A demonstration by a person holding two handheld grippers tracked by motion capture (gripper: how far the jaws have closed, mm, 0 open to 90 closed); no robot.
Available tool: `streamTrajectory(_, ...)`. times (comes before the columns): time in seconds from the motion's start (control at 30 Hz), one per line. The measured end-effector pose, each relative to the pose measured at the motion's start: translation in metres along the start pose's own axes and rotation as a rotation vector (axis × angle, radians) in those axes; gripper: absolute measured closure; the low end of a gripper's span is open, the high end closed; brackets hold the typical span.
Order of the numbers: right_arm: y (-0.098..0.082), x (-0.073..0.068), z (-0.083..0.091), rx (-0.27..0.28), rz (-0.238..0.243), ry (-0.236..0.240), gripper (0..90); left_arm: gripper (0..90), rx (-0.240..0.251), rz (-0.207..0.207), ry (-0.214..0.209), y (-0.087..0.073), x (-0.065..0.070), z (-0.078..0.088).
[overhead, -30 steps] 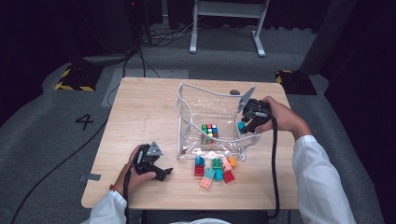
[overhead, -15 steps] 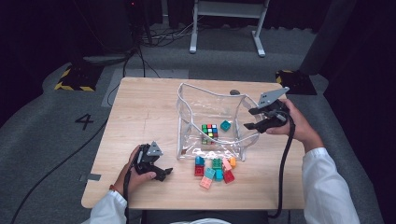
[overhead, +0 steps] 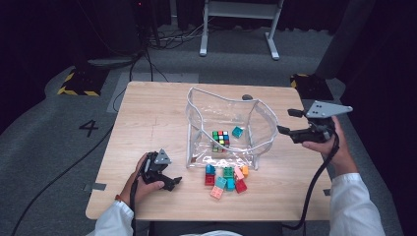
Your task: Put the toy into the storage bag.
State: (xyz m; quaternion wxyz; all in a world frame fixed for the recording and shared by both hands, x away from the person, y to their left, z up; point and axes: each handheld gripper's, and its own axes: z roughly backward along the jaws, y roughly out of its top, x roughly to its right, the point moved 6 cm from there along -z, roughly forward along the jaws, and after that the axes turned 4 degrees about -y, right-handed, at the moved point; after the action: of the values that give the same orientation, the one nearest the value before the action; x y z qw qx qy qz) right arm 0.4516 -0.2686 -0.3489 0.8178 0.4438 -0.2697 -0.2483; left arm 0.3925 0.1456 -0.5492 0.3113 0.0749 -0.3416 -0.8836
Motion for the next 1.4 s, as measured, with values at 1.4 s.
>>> streamTrajectory(1.4, -0.162, -0.129, -0.046, -0.194, -0.044, 0.267, 33.5, 0.4, 0.002, 0.000, -0.004, 0.000, 0.000, 0.000)
